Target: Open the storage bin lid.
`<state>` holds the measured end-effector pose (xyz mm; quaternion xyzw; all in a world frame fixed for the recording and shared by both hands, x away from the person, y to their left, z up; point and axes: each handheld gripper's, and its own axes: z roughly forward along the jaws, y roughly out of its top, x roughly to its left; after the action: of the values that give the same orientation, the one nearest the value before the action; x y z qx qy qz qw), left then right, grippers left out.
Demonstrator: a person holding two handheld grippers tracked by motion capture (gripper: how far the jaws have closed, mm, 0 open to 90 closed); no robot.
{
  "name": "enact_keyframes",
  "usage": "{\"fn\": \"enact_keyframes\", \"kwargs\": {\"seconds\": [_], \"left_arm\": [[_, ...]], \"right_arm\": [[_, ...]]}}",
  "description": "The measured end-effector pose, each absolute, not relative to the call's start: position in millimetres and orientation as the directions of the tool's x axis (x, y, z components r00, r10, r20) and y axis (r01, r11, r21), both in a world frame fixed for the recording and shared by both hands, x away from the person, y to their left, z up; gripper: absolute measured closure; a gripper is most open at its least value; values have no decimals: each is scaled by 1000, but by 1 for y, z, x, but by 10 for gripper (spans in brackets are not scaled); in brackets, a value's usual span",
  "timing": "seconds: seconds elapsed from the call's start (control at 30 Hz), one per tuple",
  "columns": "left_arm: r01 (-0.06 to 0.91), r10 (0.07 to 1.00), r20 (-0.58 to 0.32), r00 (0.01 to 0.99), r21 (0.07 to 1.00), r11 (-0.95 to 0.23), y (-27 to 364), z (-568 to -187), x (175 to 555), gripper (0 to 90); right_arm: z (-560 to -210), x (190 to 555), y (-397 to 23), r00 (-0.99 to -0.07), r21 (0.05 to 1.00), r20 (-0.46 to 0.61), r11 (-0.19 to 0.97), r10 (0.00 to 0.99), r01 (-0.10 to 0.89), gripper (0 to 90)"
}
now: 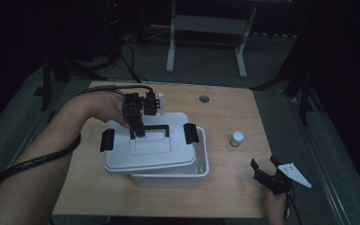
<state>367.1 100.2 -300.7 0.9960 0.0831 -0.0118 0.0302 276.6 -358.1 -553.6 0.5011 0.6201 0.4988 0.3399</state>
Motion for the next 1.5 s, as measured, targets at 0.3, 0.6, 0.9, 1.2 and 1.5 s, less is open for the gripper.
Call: {"fn": "enact_keyframes", "kwargs": {"seconds": [0.3,0.6,0.9,1.2,1.5], "left_arm": [[219,217,-33,976,64,-974,135,-303,363,838],[280,277,-48,960,72,-957,171,-308,357,838],[355,352,-54,935,86,-931,210,-311,348,838],[434,428,-78,901,94,-896,249,-330,340,837],[505,502,-60,863,87,-859,287,-340,334,838]], "right_arm": [[-554,277,-357,-263,959,74,4,962,284,140],[-553,277,-357,-262,958,67,10,963,285,140],[-553,277,-356,-260,958,59,18,964,285,140],[-553,277,-355,-258,958,56,21,964,287,140],[-553,278,-355,-255,957,54,23,965,290,140]]}}
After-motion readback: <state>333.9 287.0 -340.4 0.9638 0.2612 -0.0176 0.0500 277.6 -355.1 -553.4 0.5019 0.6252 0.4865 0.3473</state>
